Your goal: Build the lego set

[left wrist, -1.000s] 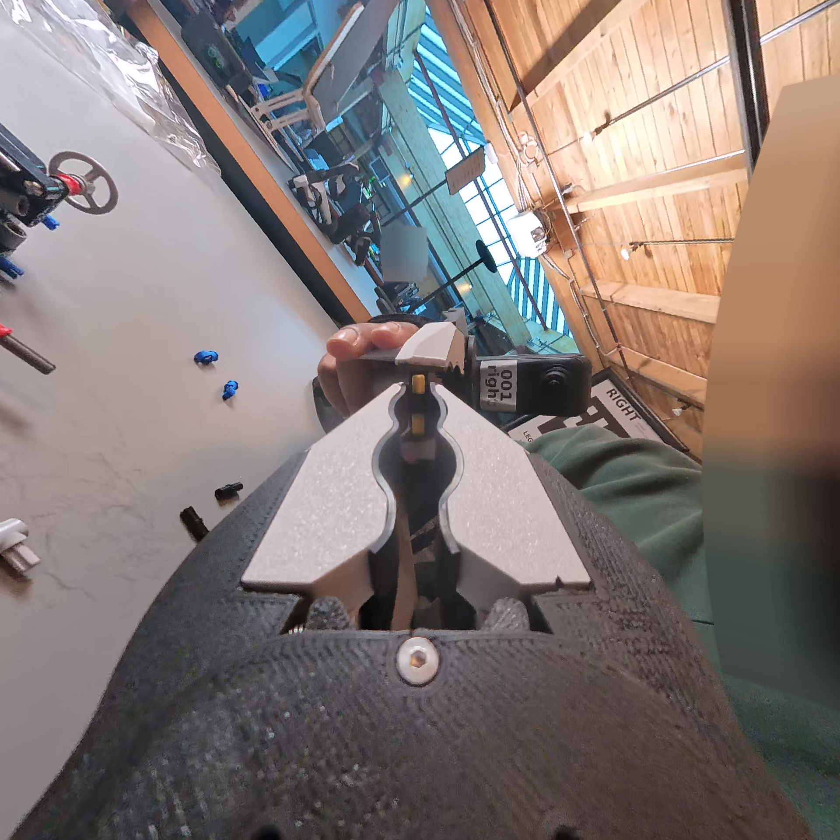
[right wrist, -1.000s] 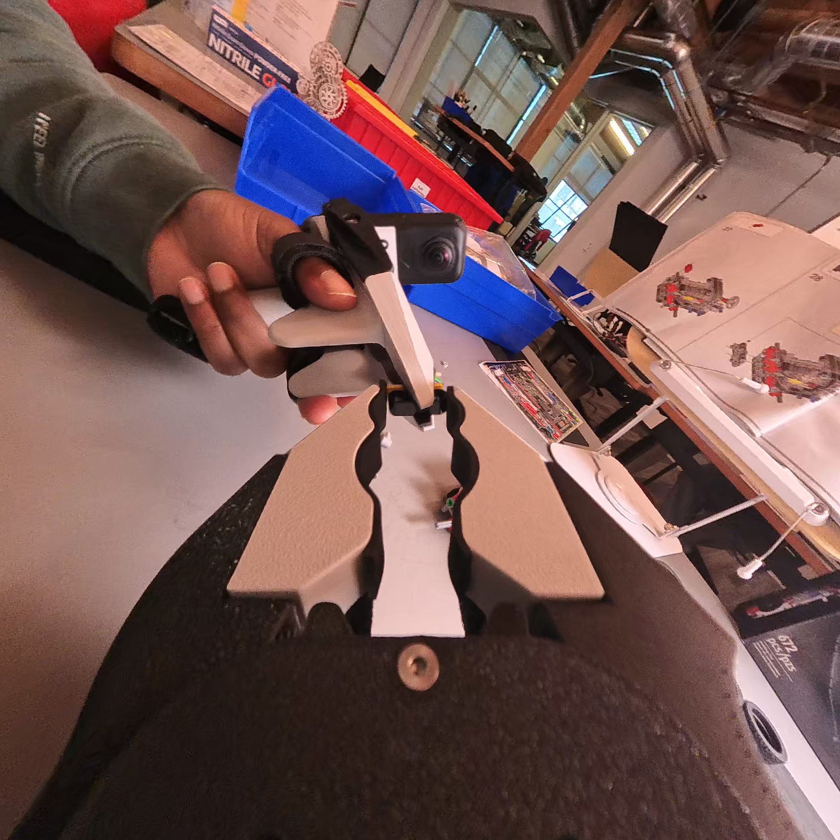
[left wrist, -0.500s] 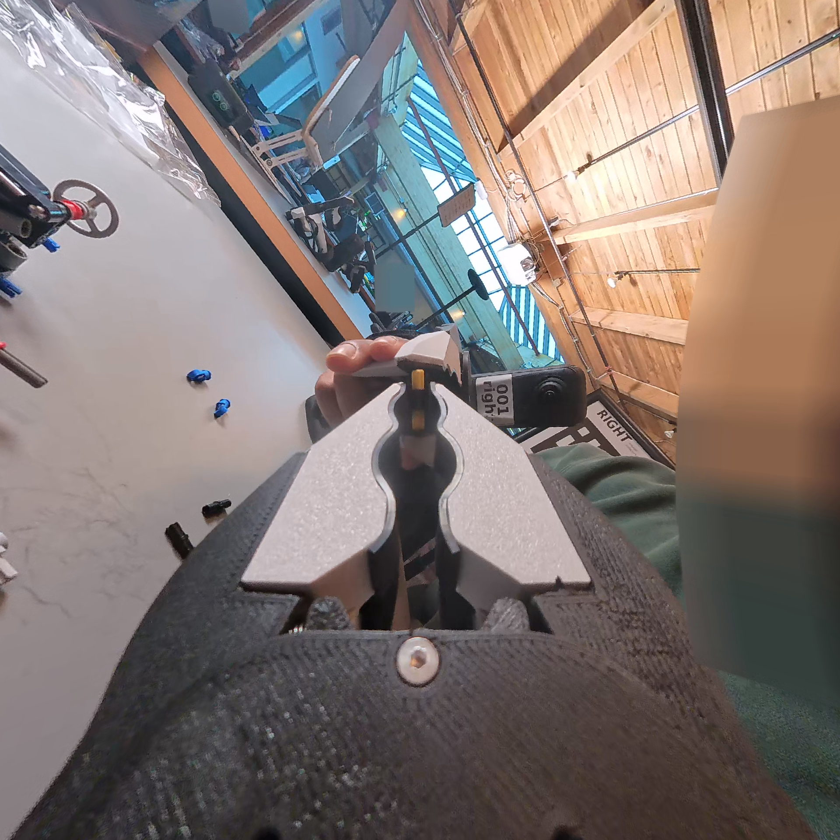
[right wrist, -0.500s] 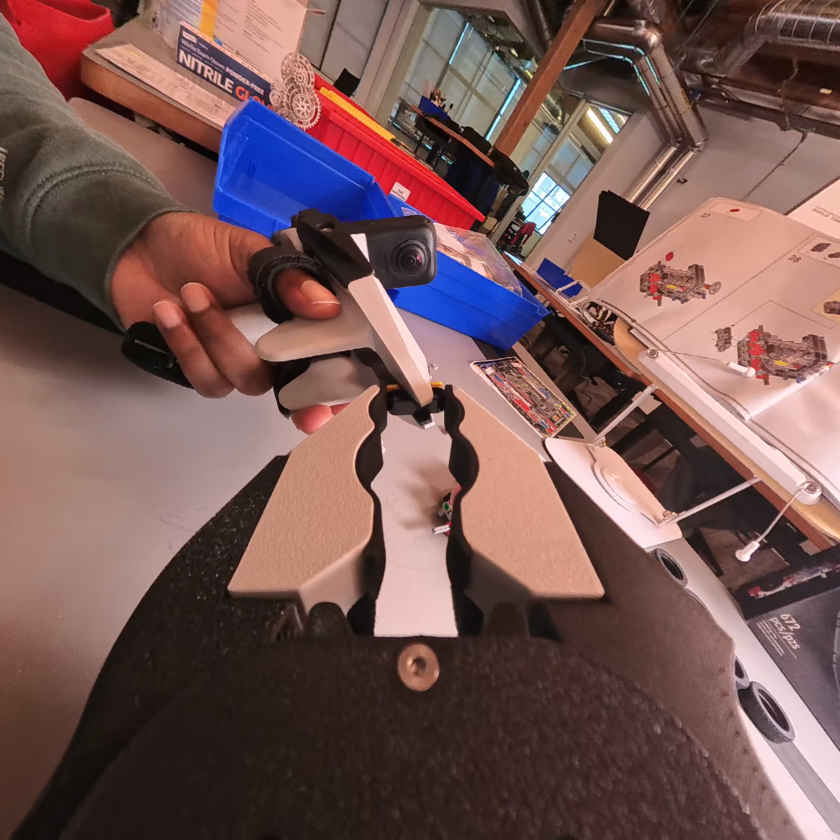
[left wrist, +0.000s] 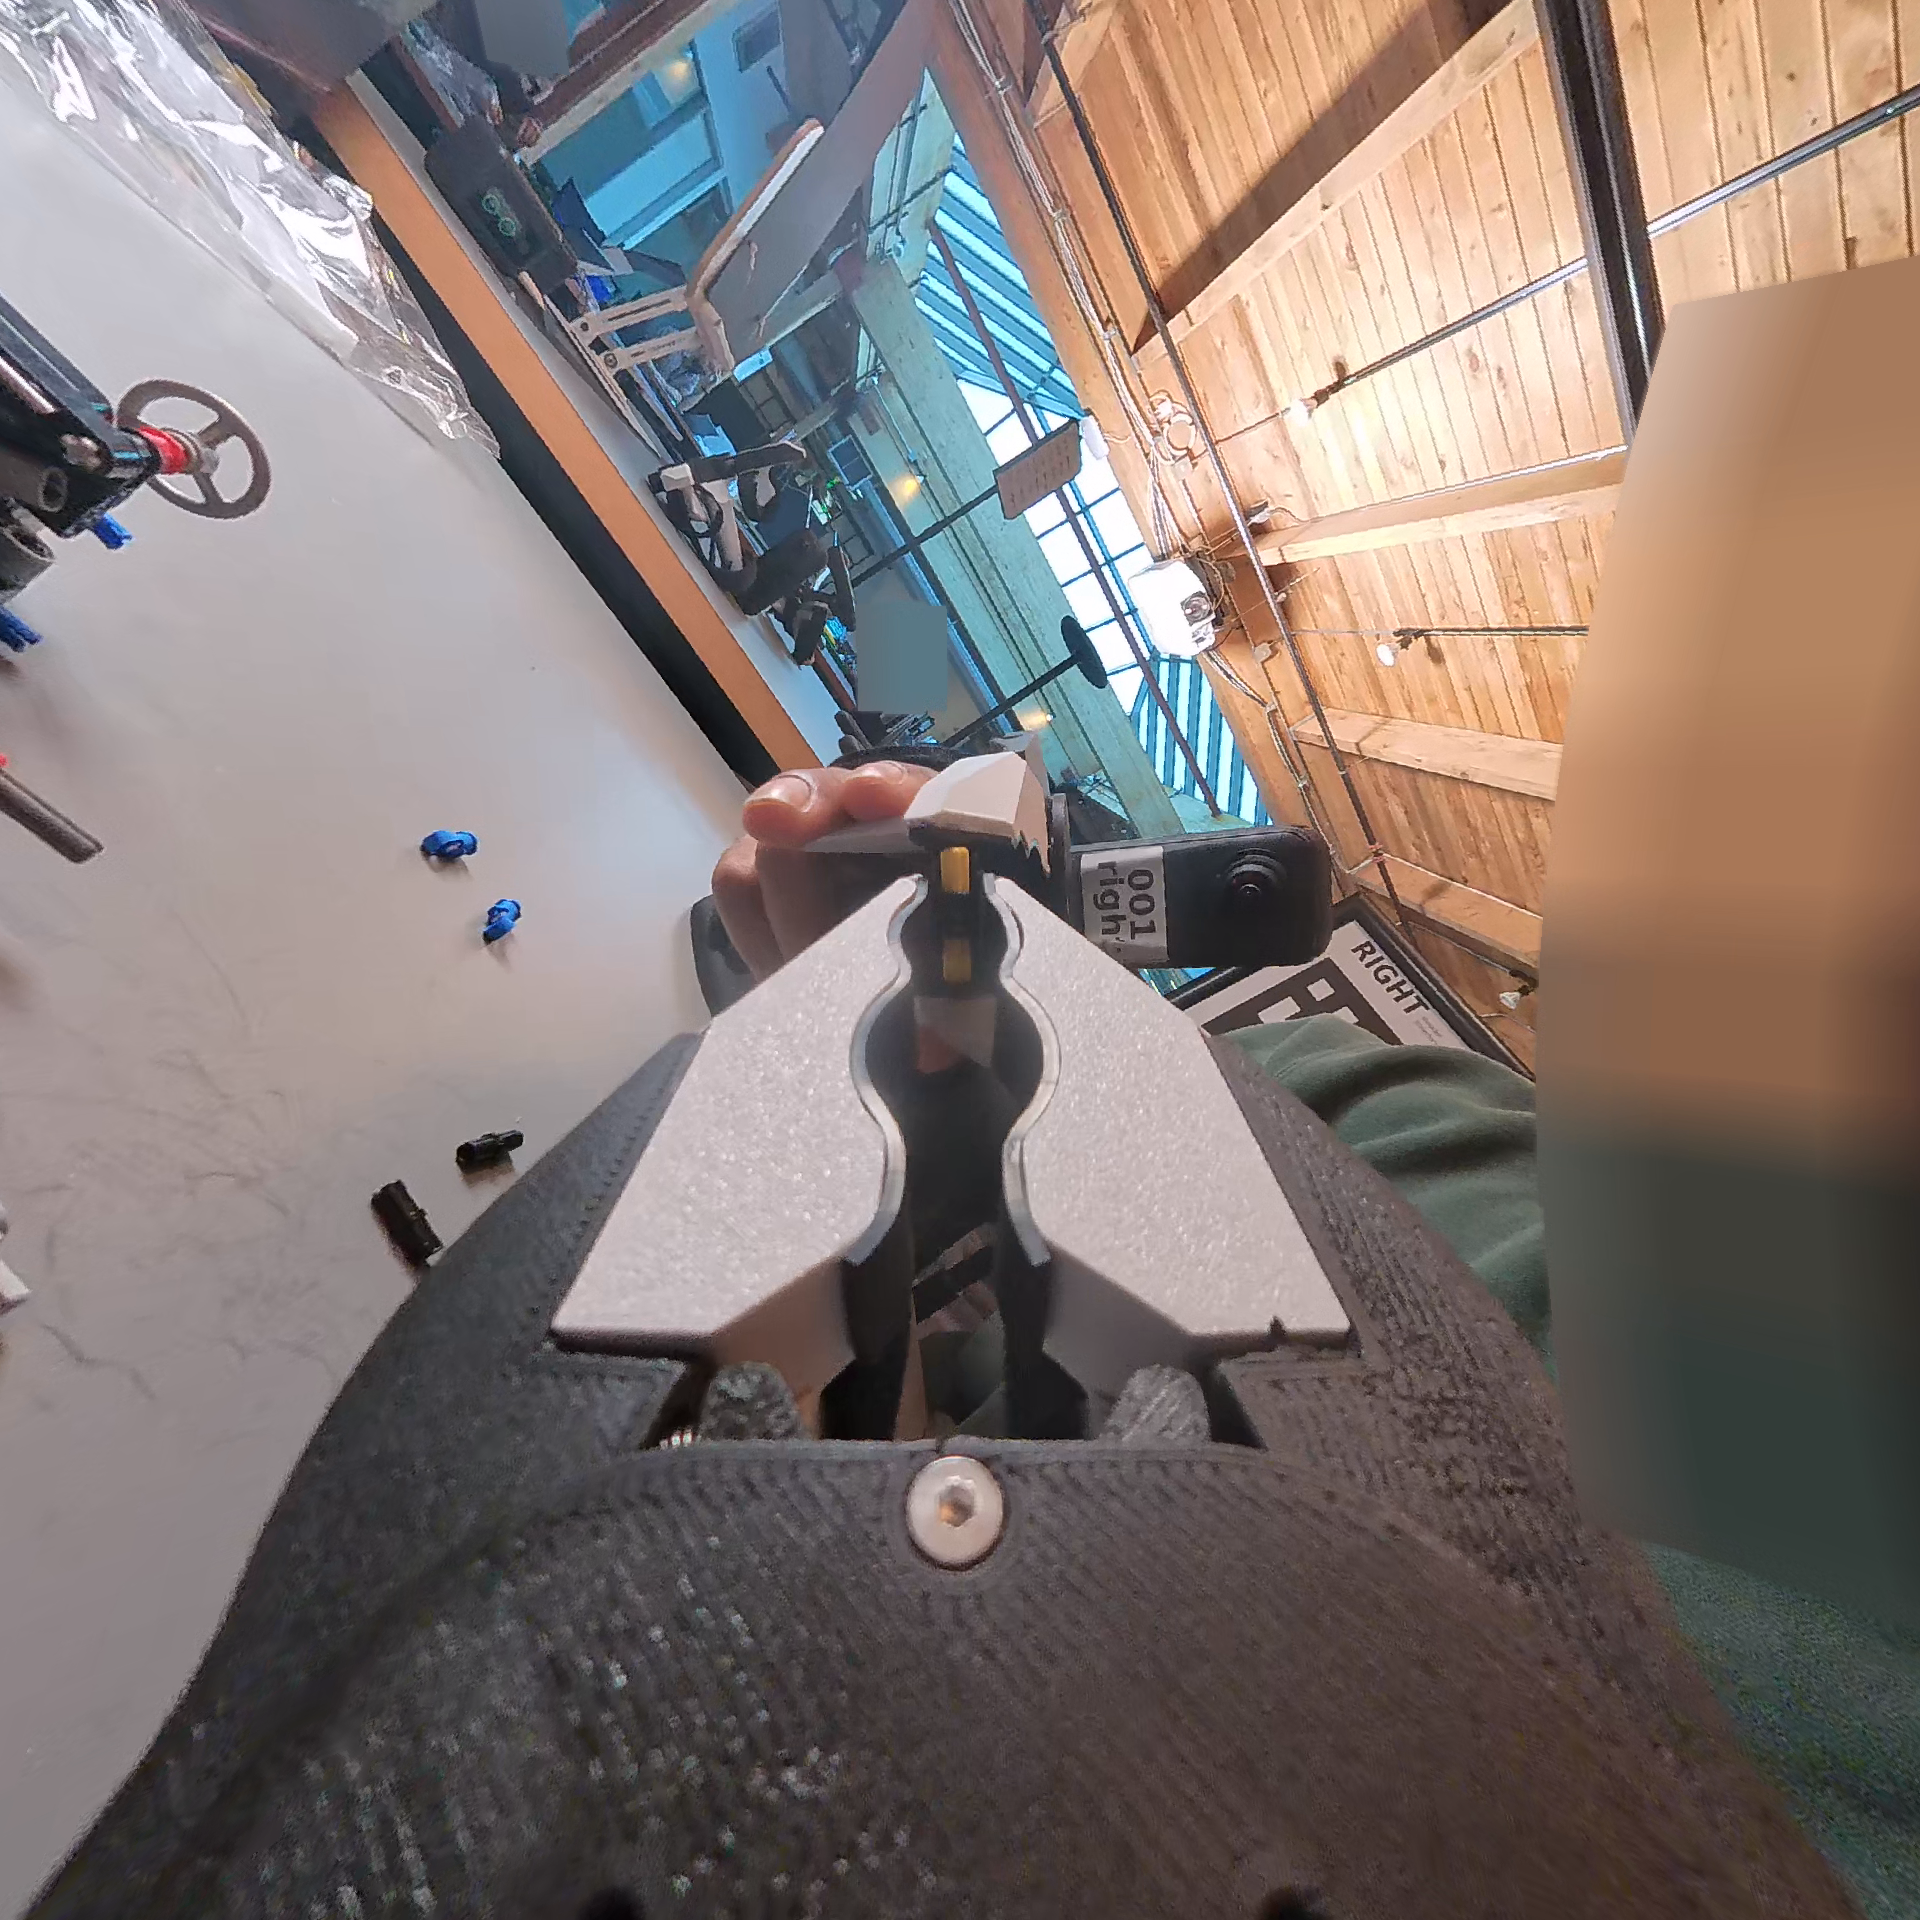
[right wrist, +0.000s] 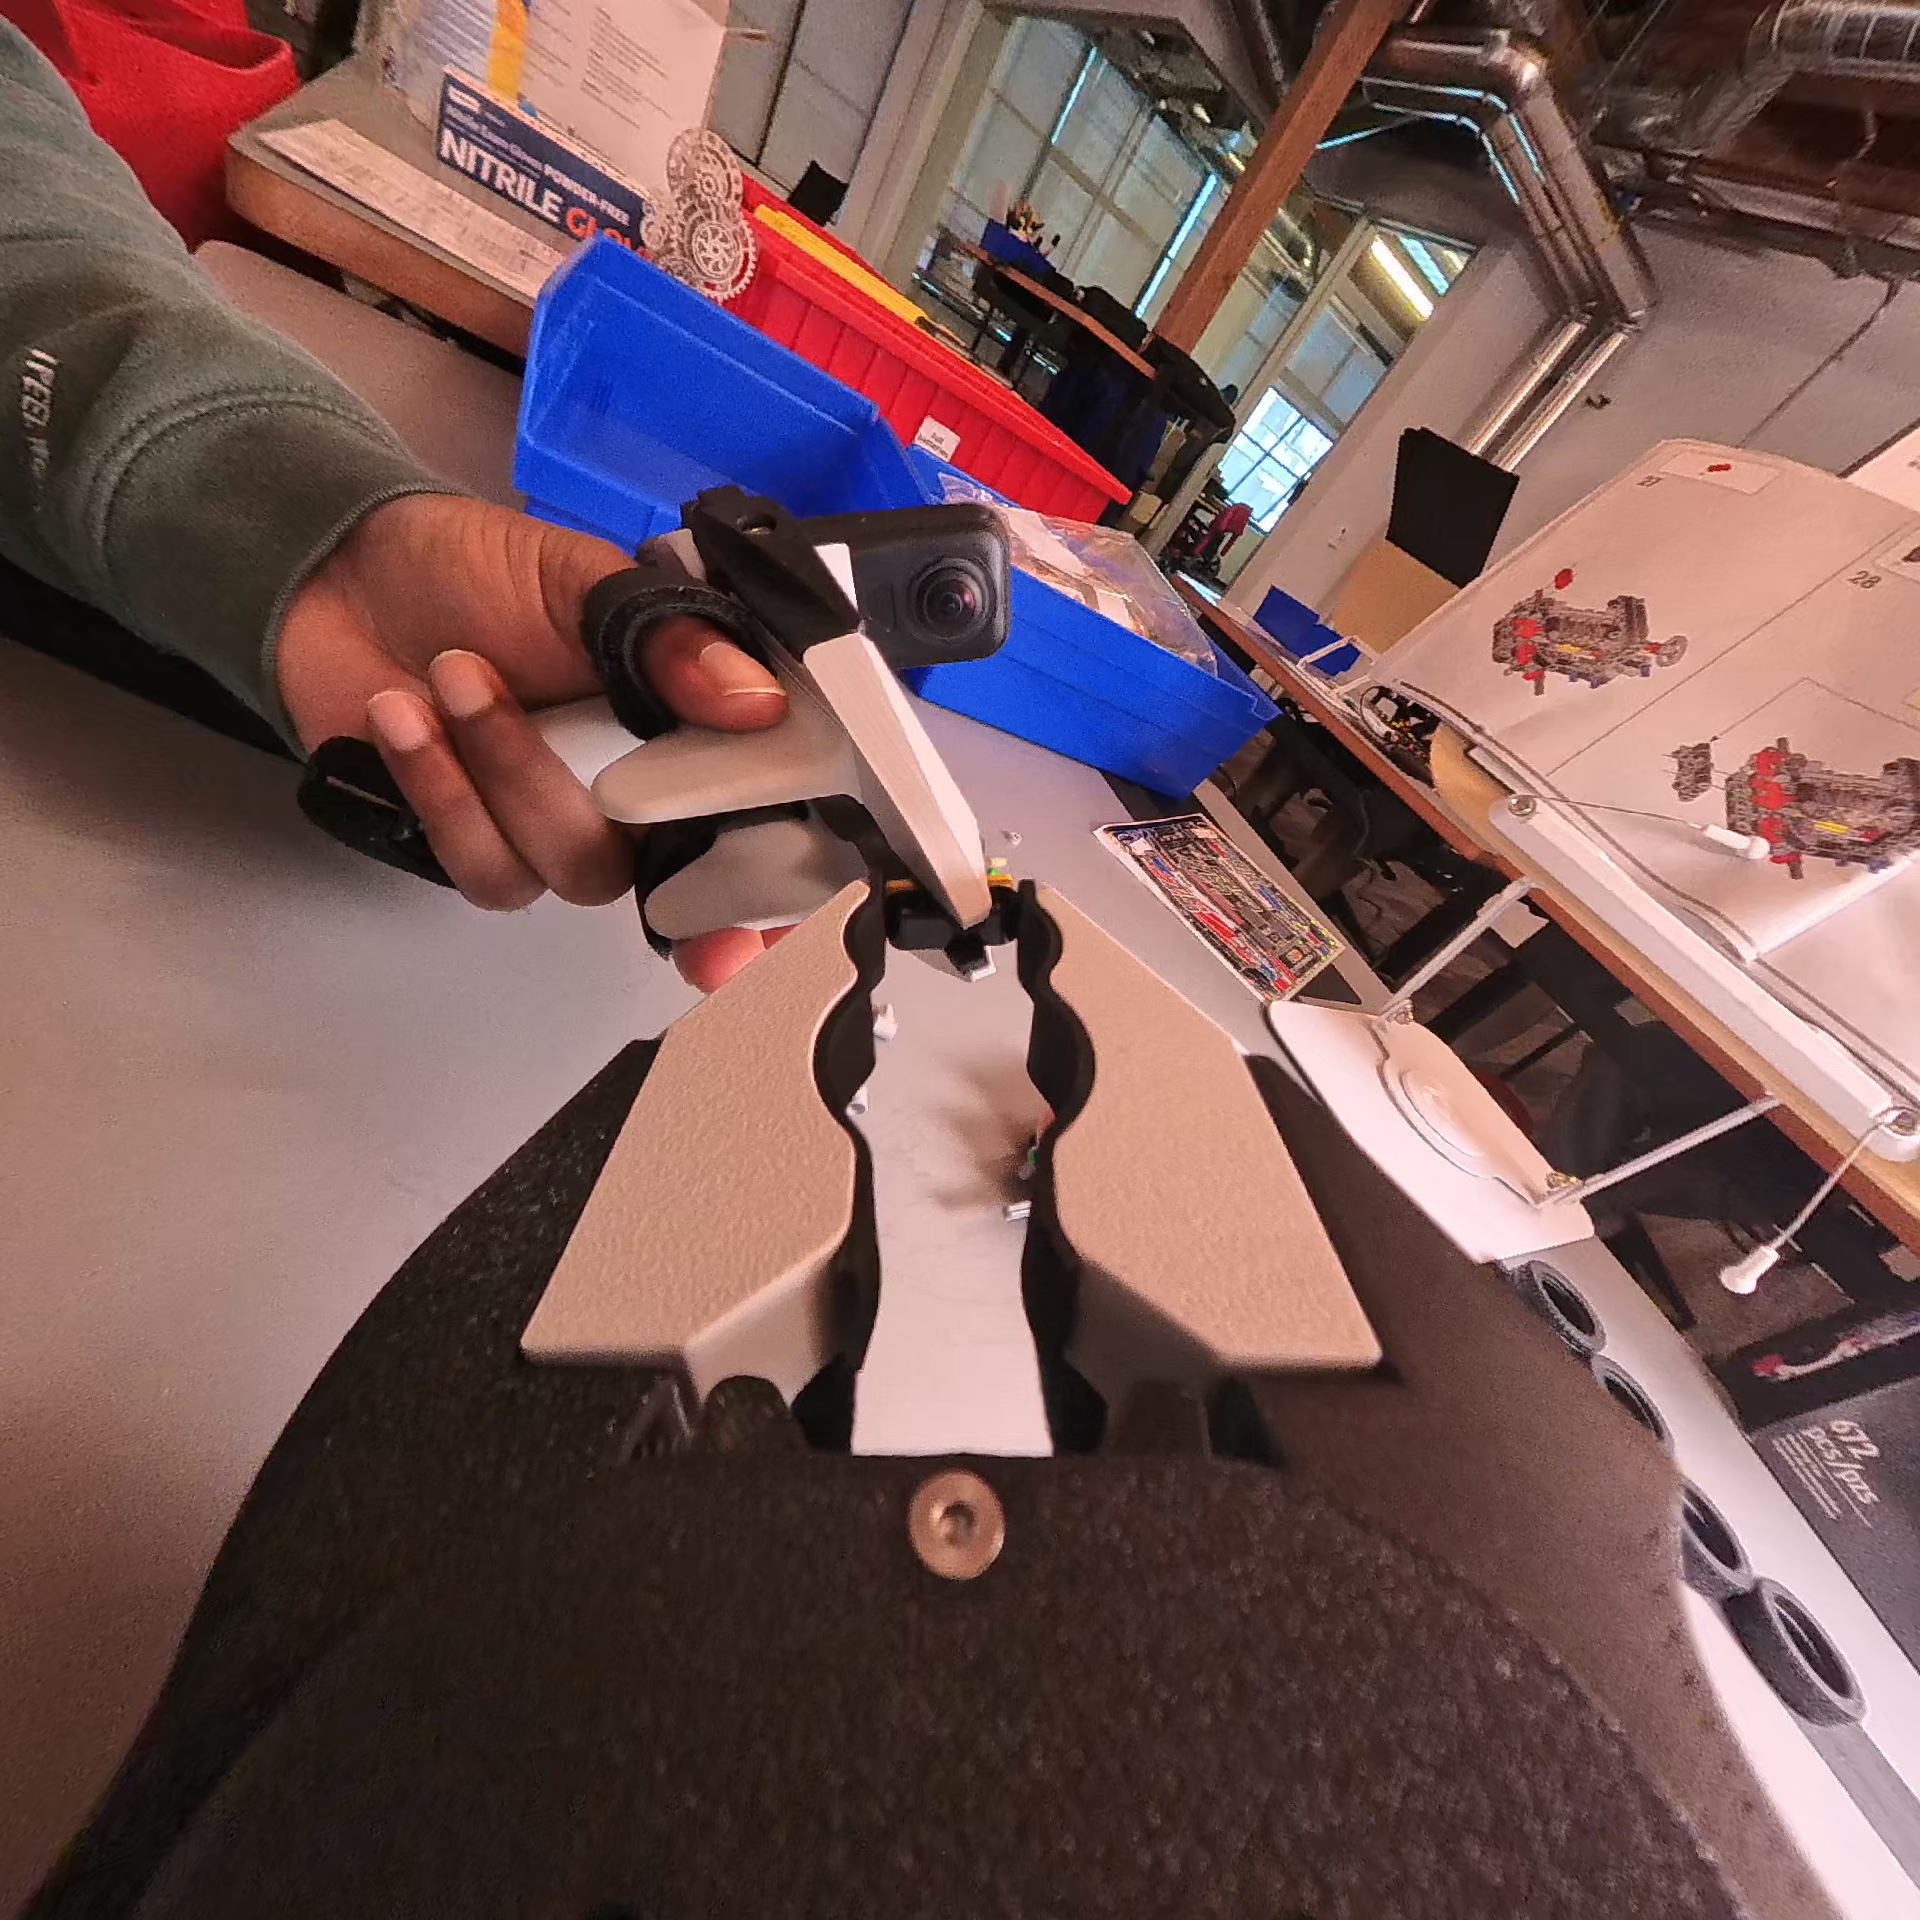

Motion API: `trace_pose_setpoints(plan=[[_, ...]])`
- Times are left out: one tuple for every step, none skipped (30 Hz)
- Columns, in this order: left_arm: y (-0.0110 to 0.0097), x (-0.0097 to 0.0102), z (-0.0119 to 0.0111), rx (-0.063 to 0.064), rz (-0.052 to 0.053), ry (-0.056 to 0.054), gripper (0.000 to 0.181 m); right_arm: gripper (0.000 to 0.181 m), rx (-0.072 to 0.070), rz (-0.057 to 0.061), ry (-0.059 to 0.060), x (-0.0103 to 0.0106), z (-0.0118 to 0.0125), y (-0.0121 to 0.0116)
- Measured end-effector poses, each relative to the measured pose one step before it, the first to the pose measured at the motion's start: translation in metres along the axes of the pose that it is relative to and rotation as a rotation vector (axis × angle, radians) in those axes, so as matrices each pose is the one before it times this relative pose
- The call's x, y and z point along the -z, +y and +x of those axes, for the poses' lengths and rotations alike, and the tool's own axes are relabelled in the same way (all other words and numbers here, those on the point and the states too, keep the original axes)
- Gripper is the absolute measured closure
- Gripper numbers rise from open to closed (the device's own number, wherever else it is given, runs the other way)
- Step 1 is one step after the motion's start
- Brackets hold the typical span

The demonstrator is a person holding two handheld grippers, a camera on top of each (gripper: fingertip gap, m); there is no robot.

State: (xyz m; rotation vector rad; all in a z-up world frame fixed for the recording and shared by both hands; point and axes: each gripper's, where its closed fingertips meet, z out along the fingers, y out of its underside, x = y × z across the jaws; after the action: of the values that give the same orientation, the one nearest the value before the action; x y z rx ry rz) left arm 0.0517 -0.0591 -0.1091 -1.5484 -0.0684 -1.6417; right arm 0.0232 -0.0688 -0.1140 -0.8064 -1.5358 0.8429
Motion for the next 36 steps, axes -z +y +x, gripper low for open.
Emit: trace_pose_setpoints(plan=[[0.00062, -0.00007, -0.00071, 0.0019, -0.0026, -0.0032, 0.177, 0.157, 0.0057, 0.0049, -0.0031, 0.00013, -0.00071, 0.00059], [0.00068, -0.0003, -0.00054, 0.001, -0.0042, -0.0027, 0.177, 0.158, 0.0154, 0.0078, 0.0027, 0.00039, -0.00048, 0.00042], [0.00054, -0.00018, -0.00034, 0.0028, -0.0042, -0.001, 0.177, 0.158, 0.0174, 0.0082, 0.0053, 0.00035, -0.00026, 0.00016], [0.00052, -0.00014, -0.00064, 0.0047, -0.0047, -0.0021, 0.177, 0.158, 0.0123, 0.0048, 0.0035, 0.00008, -0.00024, 0.00025], [0.00083, 0.00001, -0.00101, 0.0057, -0.0059, -0.0034, 0.177, 0.158, 0.0083, 0.0025, -0.0009, 0.0002, -0.0007, 0.00025], [0.00142, -0.00027, -0.00103, 0.0043, -0.0098, -0.0039, 0.177, 0.158, 0.0066, 0.0084, -0.0049, 0.00023, -0.00104, -0.00081], [0.00176, -0.00038, -0.00108, 0.0024, -0.0104, -0.005, 0.177, 0.158, 0.0025, 0.0083, -0.0091, 0.00029, -0.0015, -0.00124], [0.0011, -0.00041, -0.00048, 0.0014, -0.0062, -0.0029, 0.177, 0.158, -0.0017, 0.0023, -0.0076, 0.00017, -0.00098, -0.00016], [0.00085, -0.00022, -0.00022, 0.0017, -0.0065, -0.0012, 0.177, 0.158, -0.0009, 0.0014, -0.0075, 0.00047, -0.00069, 0.00013], [0.00114, -0.00033, -0.00002, 0.0024, -0.0091, -0.0002, 0.177, 0.158, -0.0023, 0.0032, -0.0116, 0.00081, -0.001, 0.00015], [0.00126, -0.00031, -0.0002, 0.0036, -0.0103, -0.0001, 0.177, 0.158, -0.0059, 0.0028, -0.0132, 0.00071, -0.00111, 0.0002], [0.00111, -0.00025, -0.00013, 0.0025, -0.0104, -0.0002, 0.176, 0.158, -0.0068, 0.0037, -0.0125, 0.00055, -0.00114, 0.00001], [0.00119, -0.00013, 0.00009, 0.0006, -0.0106, -0.0006, 0.176, 0.158, -0.0068, 0.0042, -0.0109, 0.0005, -0.00107, -0.00004], [0.00125, -0.00013, 0.00037, 0.0024, -0.0118, 0.0018, 0.176, 0.158, -0.0047, 0.0074, -0.012, 0.00057, -0.00126, -0.00048], [0.0008, 0.00002, 0.00041, 0.0013, -0.009, 0.0016, 0.176, 0.158, -0.0071, 0.0063, -0.0095, 0.00047, -0.00094, -0.0005], [0.00085, -0.00006, 0.00066, 0.0016, -0.01, 0.0029, 0.176, 0.158, -0.0073, 0.0076, -0.0089, 0.00048, -0.00093, -0.00082], [0.00049, 0.00012, 0.00055, 0.0004, -0.0075, 0.0023, 0.176, 0.158, -0.0065, 0.0079, -0.0074, 0.00046, -0.00068, -0.00089], [0.00061, 0.00005, 0.00059, -0.0028, -0.0061, 0.0004, 0.176, 0.158, -0.0052, 0.0071, -0.0041, 0.00025, -0.00043, -0.00075], [0.00079, -0.00001, 0.00059, -0.0011, -0.0091, 0.0009, 0.176, 0.158, -0.0029, 0.0066, -0.0068, 0.00024, -0.00087, -0.00071], [0.00049, 0.00016, 0.00029, -0.0009, -0.0065, 0.0004, 0.176, 0.158, -0.0049, 0.0057, -0.0061, 0.00029, -0.0006, -0.00051], [0.0006, 0.00001, 0.00021, -0.0012, -0.0061, -0.0005, 0.176, 0.158, -0.0047, 0.003, -0.006, 0.00027, -0.00056, -0.00027], [0.00025, 0.00002, 0.0001, 0.0006, -0.0032, -0.0002, 0.176, 0.158, -0.0008, 0.0018, -0.0022, 0.00001, -0.00027, -0.00007], [0.00005, 0.0001, 0.00007, 0.0016, -0.0014, 0.0011, 0.176, 0.158, 0.0017, 0.0004, 0.0007, -0.00002, -0.0002, 0.00005], [-0.00008, 0.00015, -0.00004, 0.0022, 0.0001, 0.0004, 0.176, 0.158, -0.0005, 0.0003, -0.0002, -0.00012, -0.00003, -0.00003], [0.00008, 0.00006, -0.00019, -0.0007, -0.0004, -0.002, 0.176, 0.158, -0.002, 0.0001, -0.0011, -0.00003, -0.00001, 0.00014], [-0.00005, 0.00014, -0.00001, -0.0017, -0.0008, -0.0019, 0.176, 0.158, -0.0008, 0.0012, 0.0004, -0.00007, -0.00001, 0.00005], [-0.0002, 0.00006, 0.00017, -0.001, 0.0005, -0.0004, 0.176, 0.158, -0.0011, 0.002, 0.0023, -0.00005, 0.00012, -0.00011], [-0.00041, 0.00004, 0.00011, 0.0002, 0.0024, -0.0001, 0.176, 0.157, -0.0009, 0.0019, 0.0037, -0.00004, 0.00038, -0.00019], [-0.00052, 0.00017, -0.00016, 0.0009, 0.0028, -0.0007, 0.176, 0.158, -0.001, 0.0002, 0.0046, -0.00024, 0.00044, 0.00012], [-0.0003, 0.00029, 0.00014, 0.0014, 0.0017, 0.0009, 0.176, 0.157, -0.0012, 0.0013, 0.0045, -0.0003, 0.00044, 0.00009], [-0.00041, 0.00017, 0.00009, -0.0007, 0.0023, -0.0007, 0.176, 0.157, -0.001, -0.0009, 0.0029, -0.00015, 0.00019, 0.0005], [-0.00035, 0.0001, 0.00025, -0.0017, 0.0018, 0.0003, 0.176, 0.157, -0.0001, -0.0021, 0.0034, -0.00026, 0.00037, 0.00067], [-0.0002, -0.00004, 0.00047, -0.0013, 0.0002, 0.0006, 0.176, 0.157, -0.0002, -0.0011, 0.0014, -0.00011, 0.00017, 0.00048], [-0.00006, 0.00003, 0.00011, -0.0029, 0.0001, -0.0009, 0.176, 0.157, -0.0017, 0.0001, 0.0015, -0.00011, 0.00007, 0.00008], [-0.0001, -0.00003, 0.0003, 0.0001, 0.0009, 0.0011, 0.176, 0.158, 0.0001, 0.0021, 0.0021, -0.00002, 0.0, -0.00045], [-0.00006, 0.00018, -0.0002, 0.0005, 0.001, -0.0006, 0.176, 0.158, 0.0009, -0.0009, 0.002, -0.0003, 0.00015, 0.00001]])
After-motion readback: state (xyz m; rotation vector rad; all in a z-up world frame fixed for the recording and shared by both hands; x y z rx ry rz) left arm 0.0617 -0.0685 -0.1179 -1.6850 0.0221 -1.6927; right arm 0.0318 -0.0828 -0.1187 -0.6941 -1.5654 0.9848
